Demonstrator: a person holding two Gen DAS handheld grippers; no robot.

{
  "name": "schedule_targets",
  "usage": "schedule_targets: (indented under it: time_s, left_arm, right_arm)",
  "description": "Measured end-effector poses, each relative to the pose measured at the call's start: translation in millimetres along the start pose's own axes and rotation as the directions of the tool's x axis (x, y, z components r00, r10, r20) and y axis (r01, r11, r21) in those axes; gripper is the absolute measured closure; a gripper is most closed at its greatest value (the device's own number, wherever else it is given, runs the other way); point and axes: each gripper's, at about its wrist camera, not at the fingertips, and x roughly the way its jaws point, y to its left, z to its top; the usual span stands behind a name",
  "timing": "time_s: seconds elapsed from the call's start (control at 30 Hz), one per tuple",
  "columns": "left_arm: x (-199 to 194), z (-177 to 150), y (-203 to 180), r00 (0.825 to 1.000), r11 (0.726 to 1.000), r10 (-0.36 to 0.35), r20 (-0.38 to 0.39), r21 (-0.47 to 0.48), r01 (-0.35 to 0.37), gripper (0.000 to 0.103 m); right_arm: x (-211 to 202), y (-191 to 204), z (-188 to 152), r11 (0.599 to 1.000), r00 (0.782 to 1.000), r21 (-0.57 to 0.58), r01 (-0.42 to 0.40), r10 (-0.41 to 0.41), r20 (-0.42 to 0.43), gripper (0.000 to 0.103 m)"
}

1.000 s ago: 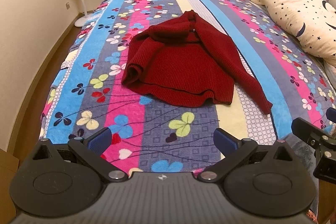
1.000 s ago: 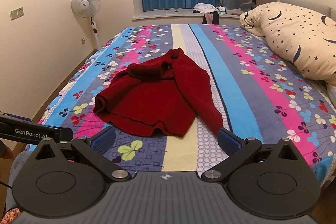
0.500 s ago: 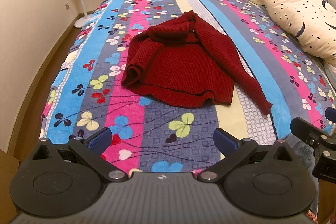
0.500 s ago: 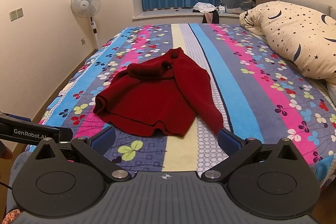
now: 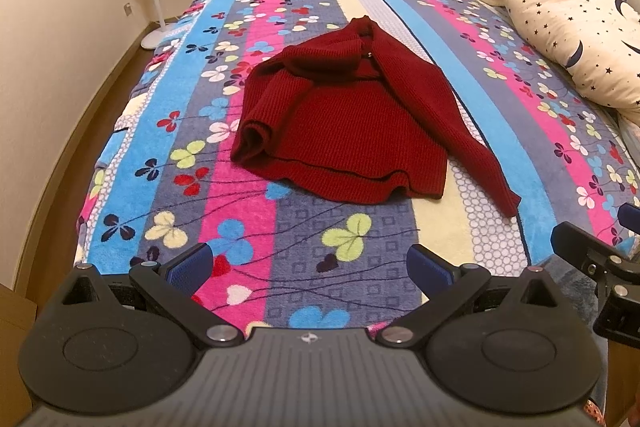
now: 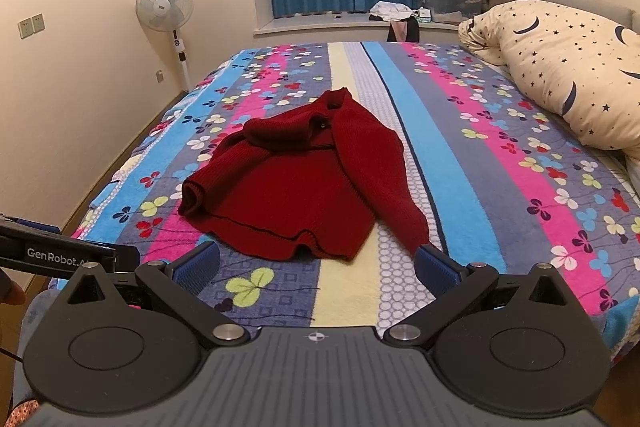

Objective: Fold small clothes

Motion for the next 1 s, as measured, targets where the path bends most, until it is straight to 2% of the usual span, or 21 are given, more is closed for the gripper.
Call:
schedule_targets:
  time_s: [0.43, 0.6, 0.67, 0.77, 0.83, 0.93, 1.0]
  left_arm:
    - [18.4, 3.5, -1.3, 0.999, 1.0, -0.003, -0.035, 0.0, 0.003, 0.0]
    - [41.9, 4.9, 9.4, 0.998, 0.999, 0.004, -0.062, -0.044, -0.006, 0.0]
    - [59.4, 6.2, 18.6, 0.998, 0.998, 0.006, -0.066, -0.069, -0.011, 0.0]
    - [92.2, 11.5, 36.8, 0.998, 0.996, 0.029, -0.059, -0.088, -0.034, 0.0]
    - [119.5, 19.5, 51.8, 0.997, 0.994, 0.05, -0.065, -0.096, -0.056, 0.0]
    - [168.9, 36.3, 79.6, 0.992, 0.986, 0.082, -0.098, -0.135, -0.095, 0.0]
    - [204.4, 47.9, 103.6, 0.987, 0.977, 0.088, -0.132, -0.184, -0.111, 0.0]
  right_arm:
    - [16.0, -6.2, -1.3, 1.0, 0.999, 0.014, -0.003, 0.003, -0.034, 0.001]
    - [40.8, -13.5, -4.7, 0.999, 0.997, 0.044, 0.002, 0.001, -0.076, 0.001]
    - [60.2, -19.2, -6.1, 0.997, 0.993, 0.078, -0.003, 0.012, -0.118, 0.001]
    - [100.5, -32.8, -10.5, 0.98, 0.978, 0.193, -0.051, 0.088, -0.188, 0.001]
    - [135.2, -44.1, -13.7, 0.955, 0.963, 0.284, -0.086, 0.153, -0.222, 0.001]
    - [192.2, -57.2, -15.9, 0.923, 0.946, 0.379, -0.07, 0.182, -0.269, 0.001]
    - [231.6, -64.6, -14.5, 0.896, 0.943, 0.442, -0.043, 0.182, -0.278, 0.001]
